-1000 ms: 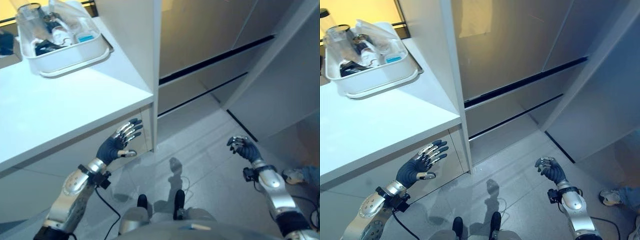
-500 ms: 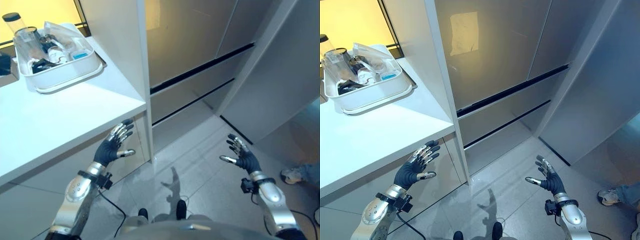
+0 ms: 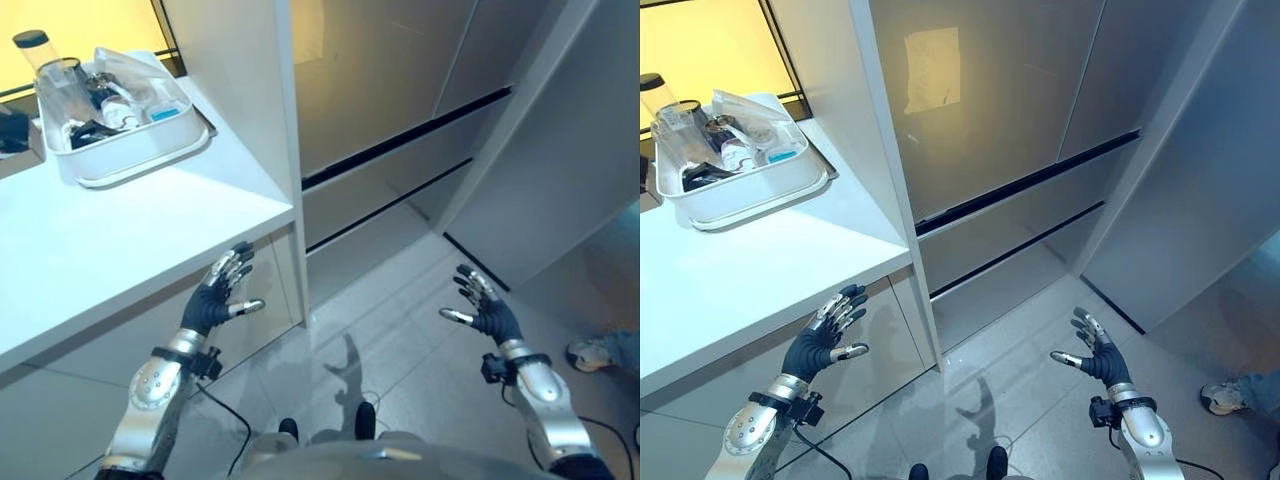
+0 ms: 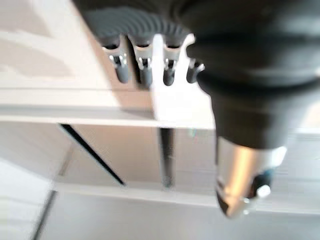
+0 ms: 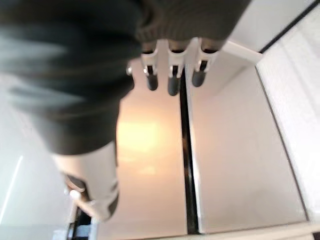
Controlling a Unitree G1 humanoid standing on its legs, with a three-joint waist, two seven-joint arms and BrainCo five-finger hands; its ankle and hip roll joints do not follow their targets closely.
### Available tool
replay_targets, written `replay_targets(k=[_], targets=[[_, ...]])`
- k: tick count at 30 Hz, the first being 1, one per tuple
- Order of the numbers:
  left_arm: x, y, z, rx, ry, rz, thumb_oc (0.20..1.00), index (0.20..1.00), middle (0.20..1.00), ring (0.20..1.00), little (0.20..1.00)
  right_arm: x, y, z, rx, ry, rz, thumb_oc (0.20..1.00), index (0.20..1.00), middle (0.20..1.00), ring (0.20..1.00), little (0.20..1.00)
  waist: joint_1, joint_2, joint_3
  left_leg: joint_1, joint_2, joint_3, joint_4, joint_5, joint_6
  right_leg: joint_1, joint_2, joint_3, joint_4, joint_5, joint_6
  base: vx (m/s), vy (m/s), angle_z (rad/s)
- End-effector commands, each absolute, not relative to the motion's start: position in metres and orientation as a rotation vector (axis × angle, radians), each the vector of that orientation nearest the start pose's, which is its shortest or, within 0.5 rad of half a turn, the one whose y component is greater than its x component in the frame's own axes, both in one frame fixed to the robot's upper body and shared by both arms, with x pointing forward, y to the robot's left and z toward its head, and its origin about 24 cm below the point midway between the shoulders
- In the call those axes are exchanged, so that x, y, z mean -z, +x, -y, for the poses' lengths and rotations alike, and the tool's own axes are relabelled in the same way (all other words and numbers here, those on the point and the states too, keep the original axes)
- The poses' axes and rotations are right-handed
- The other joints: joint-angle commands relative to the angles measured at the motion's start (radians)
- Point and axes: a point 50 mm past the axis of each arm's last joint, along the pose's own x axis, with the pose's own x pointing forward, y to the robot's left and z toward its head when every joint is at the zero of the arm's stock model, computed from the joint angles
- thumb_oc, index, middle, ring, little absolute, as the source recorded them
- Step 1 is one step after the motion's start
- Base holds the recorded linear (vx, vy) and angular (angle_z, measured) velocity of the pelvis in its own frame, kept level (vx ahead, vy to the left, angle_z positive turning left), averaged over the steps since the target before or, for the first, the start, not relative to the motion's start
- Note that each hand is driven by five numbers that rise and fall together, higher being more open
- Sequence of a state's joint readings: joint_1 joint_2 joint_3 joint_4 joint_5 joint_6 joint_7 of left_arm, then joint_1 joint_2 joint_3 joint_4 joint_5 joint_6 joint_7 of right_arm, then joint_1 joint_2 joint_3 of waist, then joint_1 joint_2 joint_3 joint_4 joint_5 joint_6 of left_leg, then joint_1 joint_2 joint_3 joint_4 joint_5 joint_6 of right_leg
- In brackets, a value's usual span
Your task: Take the drinks into the refrigerator
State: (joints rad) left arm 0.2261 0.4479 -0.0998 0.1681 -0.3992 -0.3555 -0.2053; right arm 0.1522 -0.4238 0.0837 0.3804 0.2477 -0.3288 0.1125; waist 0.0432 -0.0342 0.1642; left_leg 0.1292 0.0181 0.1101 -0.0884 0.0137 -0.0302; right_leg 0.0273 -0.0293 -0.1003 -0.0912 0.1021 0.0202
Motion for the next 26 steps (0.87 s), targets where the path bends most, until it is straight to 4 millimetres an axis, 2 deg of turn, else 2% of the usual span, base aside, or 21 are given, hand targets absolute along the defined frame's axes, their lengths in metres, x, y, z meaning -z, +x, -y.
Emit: replay_targets(k=[1,2,3,4,6,9,11,12,15,16,17,21,26], targets=[[0.004,0.203,-0.231,0.169,0.148,-0.075,1.0,1.0,1.0,1.0,1.0,0.026,0.212,0.238,-0.097,-0.209,-0.198,1.0,1.0,1.0,1.0,1.0,0.017,-0.018,0.009,-0.014,-0.018,-0.031,0.001,-0.062,0.015,0.004,-0.049,-0.025,0.07,-0.028,0.104,0.0,0.0,0.0],[0.019,0.199,-0.232,0.151,0.158,-0.144,1.0,1.0,1.0,1.0,1.0,0.036,0.209,0.237,-0.101,-0.215,-0.243,1.0,1.0,1.0,1.0,1.0,0.017,-0.018,0.01,-0.014,-0.019,-0.03,0.001,-0.061,0.015,0.003,-0.049,-0.025,0.07,-0.028,0.104,0.0,0.0,0.0],[0.019,0.2,-0.232,0.15,0.159,-0.142,1.0,1.0,1.0,1.0,1.0,0.036,0.21,0.237,-0.1,-0.216,-0.241,1.0,1.0,1.0,1.0,1.0,0.017,-0.017,0.011,-0.014,-0.019,-0.03,0.001,-0.061,0.015,0.003,-0.049,-0.024,0.07,-0.028,0.104,0.0,0.0,0.0],[0.05,0.189,-0.235,0.118,0.179,-0.292,1.0,1.0,1.0,1.0,1.0,0.059,0.199,0.236,-0.113,-0.231,-0.361,1.0,1.0,1.0,1.0,1.0,0.019,-0.016,0.011,-0.013,-0.018,-0.03,0.001,-0.058,0.014,0.002,-0.048,-0.025,0.074,-0.031,0.102,0.0,0.0,0.0],[0.077,0.174,-0.239,0.079,0.225,-0.439,1.0,1.0,1.0,1.0,1.0,0.079,0.186,0.235,-0.109,-0.223,-0.472,1.0,1.0,1.0,1.0,1.0,0.02,-0.015,0.009,-0.012,-0.018,-0.03,0.001,-0.058,0.014,0.003,-0.048,-0.027,0.075,-0.032,0.101,0.0,0.0,0.0],[0.123,0.132,-0.249,-0.001,0.258,-0.752,1.0,1.0,1.0,1.0,1.0,0.118,0.15,0.237,-0.08,-0.208,-0.716,1.0,1.0,1.0,1.0,1.0,0.021,-0.013,0.004,-0.009,-0.017,-0.031,0.001,-0.059,0.013,0.008,-0.047,-0.029,0.073,-0.036,0.098,0.0,0.0,0.0],[0.14,0.108,-0.253,-0.054,0.245,-0.913,1.0,1.0,1.0,1.0,1.0,0.134,0.132,0.238,-0.052,-0.193,-0.854,1.0,1.0,1.0,1.0,1.0,0.021,-0.012,-0.001,-0.004,-0.018,-0.033,0.001,-0.061,0.012,0.015,-0.046,-0.032,0.07,-0.038,0.096,0.03,0.009,0.05],[0.147,0.094,-0.256,-0.063,0.255,-1.002,1.0,1.0,1.0,1.0,1.0,0.145,0.114,0.239,-0.041,-0.198,-0.965,1.0,1.0,1.0,1.0,1.0,0.023,-0.011,-0.006,-0.003,-0.017,-0.033,0.001,-0.062,0.012,0.017,-0.046,-0.034,0.069,-0.039,0.095,0.04,0.01,0.06],[0.151,0.085,-0.256,-0.063,0.256,-1.059,1.0,1.0,1.0,1.0,1.0,0.15,0.105,0.242,-0.02,-0.207,-1.034,1.0,1.0,1.0,1.0,1.0,0.023,-0.009,-0.011,0.003,-0.016,-0.034,0.001,-0.067,0.011,0.026,-0.045,-0.035,0.064,-0.04,0.093,0.04,0.006,0.05],[0.153,0.083,-0.254,-0.069,0.218,-1.069,1.0,1.0,1.0,1.0,1.0,0.156,0.091,0.244,-0.027,-0.225,-1.115,1.0,1.0,1.0,1.0,1.0,0.024,-0.006,-0.018,0.004,-0.015,-0.037,0.001,-0.067,0.01,0.03,-0.045,-0.038,0.061,-0.041,0.092,0.04,0.0,0.03],[0.153,0.084,-0.254,-0.095,0.181,-1.064,1.0,1.0,1.0,1.0,1.0,0.157,0.089,0.242,-0.055,-0.238,-1.134,1.0,1.0,1.0,1.0,1.0,0.026,-0.007,-0.02,0.005,-0.016,-0.038,0.001,-0.066,0.01,0.033,-0.046,-0.04,0.059,-0.041,0.092,0.04,-0.007,0.04],[0.155,0.081,-0.249,-0.089,0.167,-1.083,1.0,1.0,1.0,1.0,1.0,0.157,0.09,0.24,-0.034,-0.205,-1.136,1.0,1.0,1.0,1.0,1.0,0.025,-0.008,-0.024,0.004,-0.017,-0.044,0.001,-0.065,0.01,0.037,-0.046,-0.041,0.057,-0.041,0.091,0.01,-0.006,0.05],[0.154,0.098,-0.235,0.018,0.226,-1.033,1.0,1.0,1.0,1.0,1.0,0.156,0.103,0.232,-0.06,-0.205,-1.093,1.0,1.0,1.0,1.0,1.0,0.027,-0.005,-0.033,0.003,-0.018,-0.049,0.001,-0.065,0.01,0.043,-0.048,-0.044,0.052,-0.04,0.091,0.0,0.0,0.0]])
